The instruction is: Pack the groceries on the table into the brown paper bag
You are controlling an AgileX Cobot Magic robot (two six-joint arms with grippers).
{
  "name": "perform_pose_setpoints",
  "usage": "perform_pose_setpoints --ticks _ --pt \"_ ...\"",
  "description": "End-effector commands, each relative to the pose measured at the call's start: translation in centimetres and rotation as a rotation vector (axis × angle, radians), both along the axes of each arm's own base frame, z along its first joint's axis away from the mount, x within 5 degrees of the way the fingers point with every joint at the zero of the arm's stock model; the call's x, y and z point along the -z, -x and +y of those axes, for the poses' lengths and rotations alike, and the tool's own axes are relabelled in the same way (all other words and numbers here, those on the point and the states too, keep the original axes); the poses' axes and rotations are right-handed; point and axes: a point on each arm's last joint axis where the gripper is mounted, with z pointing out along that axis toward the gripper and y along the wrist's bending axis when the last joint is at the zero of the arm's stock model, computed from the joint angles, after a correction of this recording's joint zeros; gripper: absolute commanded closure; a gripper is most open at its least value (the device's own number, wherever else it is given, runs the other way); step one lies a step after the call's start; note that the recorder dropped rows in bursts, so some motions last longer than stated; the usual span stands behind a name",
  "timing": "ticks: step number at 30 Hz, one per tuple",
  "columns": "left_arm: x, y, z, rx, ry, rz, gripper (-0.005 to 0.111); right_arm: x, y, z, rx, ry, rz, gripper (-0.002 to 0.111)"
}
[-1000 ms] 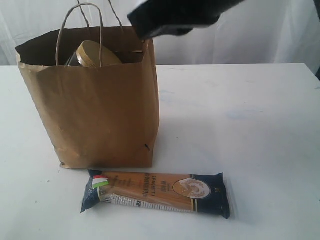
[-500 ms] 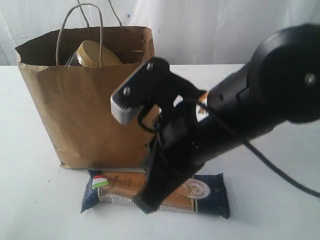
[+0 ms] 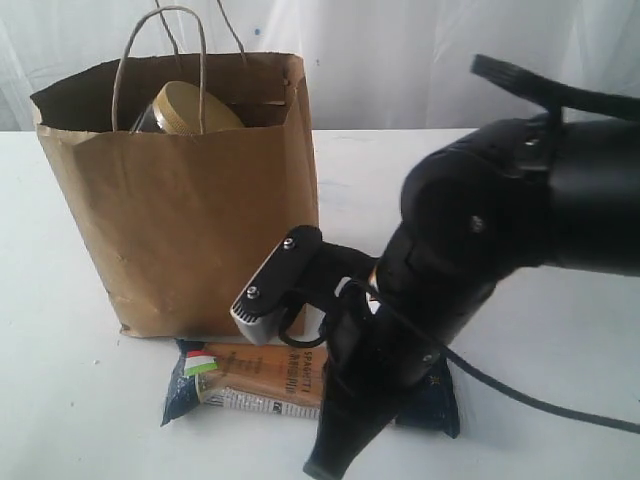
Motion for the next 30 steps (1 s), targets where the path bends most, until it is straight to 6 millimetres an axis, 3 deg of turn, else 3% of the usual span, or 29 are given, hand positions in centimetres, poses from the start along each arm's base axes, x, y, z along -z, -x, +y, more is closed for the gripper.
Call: perform_pose_setpoints --ticks 1,7,13,16,19,26,30 --pt "0.0 0.0 0.0 0.007 0.000 -0.004 0.107 0.9 -1.1 1.4 -0.096 0.116 0.068 0.108" --pt "0.0 0.0 0.0 0.007 0.000 -0.004 0.107 1.9 -3.0 3.6 -0.166 0.125 0.048 0.108" --pt "0.0 0.0 0.0 0.007 0.000 -0.004 0.107 1.9 -4.2 4.9 -0.149 0.021 -0.066 0.108" --pt "0.0 0.0 0.0 0.007 0.000 -0.004 0.107 1.8 -4.3 5.0 -0.179 0.006 -0.093 0.102" --pt "0.0 0.0 0.0 0.007 0.000 -0.004 0.107 1.8 -4.3 5.0 -0.189 0.008 -0.093 0.086" --pt "0.0 0.0 0.0 0.007 0.000 -0.004 0.107 1.5 -5.0 5.7 -0.201 -0.063 -0.188 0.021" --pt "0.0 0.0 0.0 0.007 0.000 -0.004 0.107 1.1 -5.7 6.4 -0.177 -0.145 -0.269 0.010"
